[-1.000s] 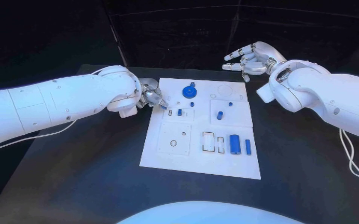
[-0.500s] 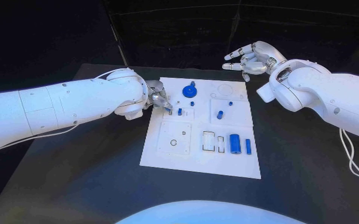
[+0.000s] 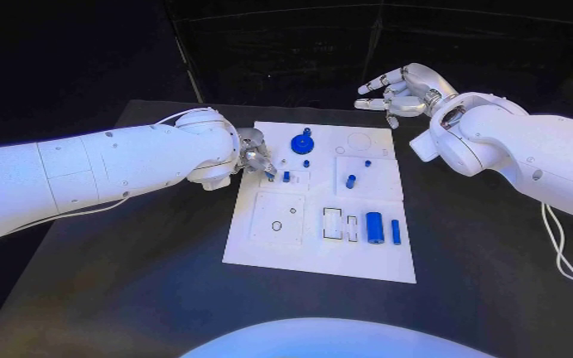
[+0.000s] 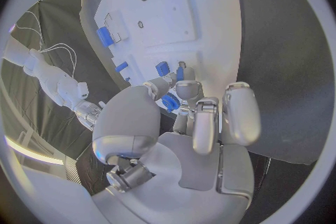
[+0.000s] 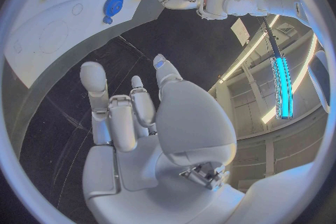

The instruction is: Assemble the parts on the task board

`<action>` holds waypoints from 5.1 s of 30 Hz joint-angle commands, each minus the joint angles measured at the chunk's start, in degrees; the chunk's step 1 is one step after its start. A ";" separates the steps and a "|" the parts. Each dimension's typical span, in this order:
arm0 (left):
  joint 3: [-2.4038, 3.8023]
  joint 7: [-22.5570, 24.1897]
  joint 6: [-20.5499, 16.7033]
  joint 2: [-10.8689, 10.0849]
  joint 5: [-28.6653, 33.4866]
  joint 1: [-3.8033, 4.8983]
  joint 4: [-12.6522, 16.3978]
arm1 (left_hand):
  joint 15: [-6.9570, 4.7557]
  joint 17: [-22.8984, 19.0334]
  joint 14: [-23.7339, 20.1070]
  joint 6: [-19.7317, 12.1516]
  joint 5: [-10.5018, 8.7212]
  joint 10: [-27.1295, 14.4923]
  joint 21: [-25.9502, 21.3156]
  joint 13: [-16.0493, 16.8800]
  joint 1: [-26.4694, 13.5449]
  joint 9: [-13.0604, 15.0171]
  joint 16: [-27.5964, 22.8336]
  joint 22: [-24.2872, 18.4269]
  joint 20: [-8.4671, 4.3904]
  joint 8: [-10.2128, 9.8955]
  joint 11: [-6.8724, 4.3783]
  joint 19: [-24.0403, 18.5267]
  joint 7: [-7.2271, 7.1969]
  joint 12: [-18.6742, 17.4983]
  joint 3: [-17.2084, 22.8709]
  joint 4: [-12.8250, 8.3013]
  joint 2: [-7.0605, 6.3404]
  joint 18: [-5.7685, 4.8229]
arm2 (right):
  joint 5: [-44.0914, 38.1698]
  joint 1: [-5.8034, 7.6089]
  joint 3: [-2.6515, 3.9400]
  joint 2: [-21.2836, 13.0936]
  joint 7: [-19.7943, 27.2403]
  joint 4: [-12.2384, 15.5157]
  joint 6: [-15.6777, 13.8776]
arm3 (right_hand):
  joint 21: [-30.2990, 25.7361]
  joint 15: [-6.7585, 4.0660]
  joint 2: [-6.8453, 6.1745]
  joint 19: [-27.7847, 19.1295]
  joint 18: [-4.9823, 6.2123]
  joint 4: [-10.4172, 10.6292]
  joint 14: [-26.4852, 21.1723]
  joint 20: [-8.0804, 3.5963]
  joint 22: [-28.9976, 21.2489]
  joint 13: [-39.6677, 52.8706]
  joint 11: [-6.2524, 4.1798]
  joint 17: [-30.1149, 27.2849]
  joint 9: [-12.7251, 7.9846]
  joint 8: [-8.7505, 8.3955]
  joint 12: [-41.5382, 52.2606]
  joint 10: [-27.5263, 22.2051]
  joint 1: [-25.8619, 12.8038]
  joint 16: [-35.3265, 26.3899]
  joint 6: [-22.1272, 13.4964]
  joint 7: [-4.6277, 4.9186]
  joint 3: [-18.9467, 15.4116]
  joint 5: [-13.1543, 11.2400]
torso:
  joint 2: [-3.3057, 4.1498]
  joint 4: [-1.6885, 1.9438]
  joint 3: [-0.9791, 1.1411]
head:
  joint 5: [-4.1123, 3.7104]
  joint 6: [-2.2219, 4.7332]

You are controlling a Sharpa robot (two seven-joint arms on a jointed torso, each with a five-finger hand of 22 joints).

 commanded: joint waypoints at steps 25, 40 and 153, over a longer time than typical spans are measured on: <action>-0.10 -1.56 4.15 0.68 -0.51 -0.07 -0.53 | -0.41 15.09 6.05 0.45 0.16 0.41 0.14 0.00 -0.19 0.06 0.18 0.05 -0.21 0.40 -0.15 0.70 -0.23 0.21 6.65 -6.34 0.37 -0.63 | -0.09 0.09 0.04 0.00 0.35 0.11 0.26 | -0.28 -0.45 0.61 0.26 0.83 -0.03 3.09 -0.22 0.05 0.08 -0.04 0.44 -0.05 0.15 0.15 0.06 -0.13 -0.20 -0.14 -0.17 -0.45 -0.11 | -0.03 0.07 0.02 | -0.08 -0.33; -0.12 -1.65 4.53 0.94 -0.51 -0.13 -0.90 | -0.46 15.09 6.05 0.61 0.16 0.64 0.25 0.47 -0.26 0.09 0.18 0.22 -0.24 0.59 -0.25 0.75 -0.35 0.56 6.68 -6.70 0.19 -0.66 | -0.09 0.09 0.04 0.02 0.39 0.16 0.23 | -0.28 -0.45 0.61 0.26 0.83 -0.03 3.09 -0.22 0.05 0.08 -0.04 0.44 -0.05 0.15 0.15 0.06 -0.13 -0.20 -0.14 -0.17 -0.45 -0.11 | -0.01 0.05 0.01 | -0.11 -0.41; -0.78 32.17 -9.14 12.30 -18.94 -1.67 -15.11 | 3.75 -5.12 1.81 2.30 0.13 -19.18 -21.36 -41.56 20.43 -21.87 -8.71 -20.24 3.32 -20.68 5.65 -2.00 4.13 -37.38 -23.38 -3.39 -5.31 3.12 | -0.09 0.09 0.04 0.32 0.59 0.32 0.13 | -0.38 -0.46 0.72 0.25 0.85 0.12 3.09 -0.23 -0.12 -0.03 -0.04 0.38 -0.07 0.26 0.10 0.02 -0.22 -0.25 -0.24 -0.17 -0.79 0.00 | 0.01 0.06 -0.03 | -2.25 0.78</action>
